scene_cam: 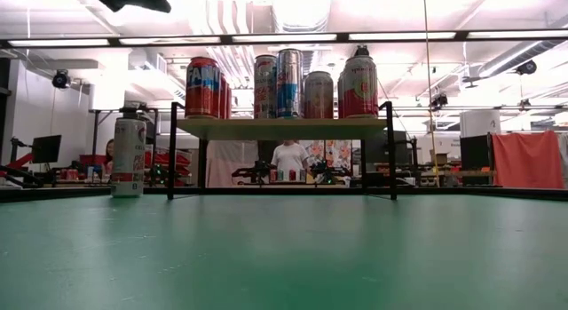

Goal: Place canned beverage on shelf
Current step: Put the white soda can on the shelf aligned with other white soda cans on the shelf

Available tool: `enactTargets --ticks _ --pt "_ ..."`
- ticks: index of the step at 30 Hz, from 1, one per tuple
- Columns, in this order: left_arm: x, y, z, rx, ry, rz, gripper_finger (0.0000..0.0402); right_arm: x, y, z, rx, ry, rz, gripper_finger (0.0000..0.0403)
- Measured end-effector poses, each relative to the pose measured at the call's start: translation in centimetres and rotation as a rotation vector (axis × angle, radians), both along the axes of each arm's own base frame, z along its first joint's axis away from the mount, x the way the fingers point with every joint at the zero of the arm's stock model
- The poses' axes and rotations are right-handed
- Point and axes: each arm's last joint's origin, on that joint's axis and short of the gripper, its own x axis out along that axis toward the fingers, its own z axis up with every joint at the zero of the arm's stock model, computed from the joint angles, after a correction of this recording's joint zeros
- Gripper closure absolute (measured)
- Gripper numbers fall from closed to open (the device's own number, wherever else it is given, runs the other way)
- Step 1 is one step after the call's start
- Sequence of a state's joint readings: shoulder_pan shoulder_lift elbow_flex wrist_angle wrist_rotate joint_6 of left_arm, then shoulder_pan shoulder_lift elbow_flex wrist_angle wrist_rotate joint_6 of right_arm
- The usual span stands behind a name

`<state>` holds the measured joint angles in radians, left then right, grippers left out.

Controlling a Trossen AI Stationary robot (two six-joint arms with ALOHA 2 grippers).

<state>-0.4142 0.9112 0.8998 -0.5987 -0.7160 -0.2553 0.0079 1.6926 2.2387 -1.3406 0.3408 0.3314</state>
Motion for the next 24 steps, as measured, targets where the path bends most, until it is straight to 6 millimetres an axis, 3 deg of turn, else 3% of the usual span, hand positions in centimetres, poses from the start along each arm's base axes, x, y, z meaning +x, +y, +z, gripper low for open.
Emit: enactTargets --ticks 7,15,24 --pt "-1.4 0.6 2.9 -0.175 -0.015 0.115 0.0402 -0.8 4.3 -0.3 0.01 0.06 0.116 0.0394" --pt "-2.9 1.4 3.8 -0.251 0.054 0.248 0.0402 -1.6 8.6 -0.5 0.003 0.065 0.253 0.0394" --pt "-4.5 3.9 4.0 -0.227 0.235 0.508 0.0402 -1.9 9.8 -0.5 -0.047 0.066 0.272 0.0394"
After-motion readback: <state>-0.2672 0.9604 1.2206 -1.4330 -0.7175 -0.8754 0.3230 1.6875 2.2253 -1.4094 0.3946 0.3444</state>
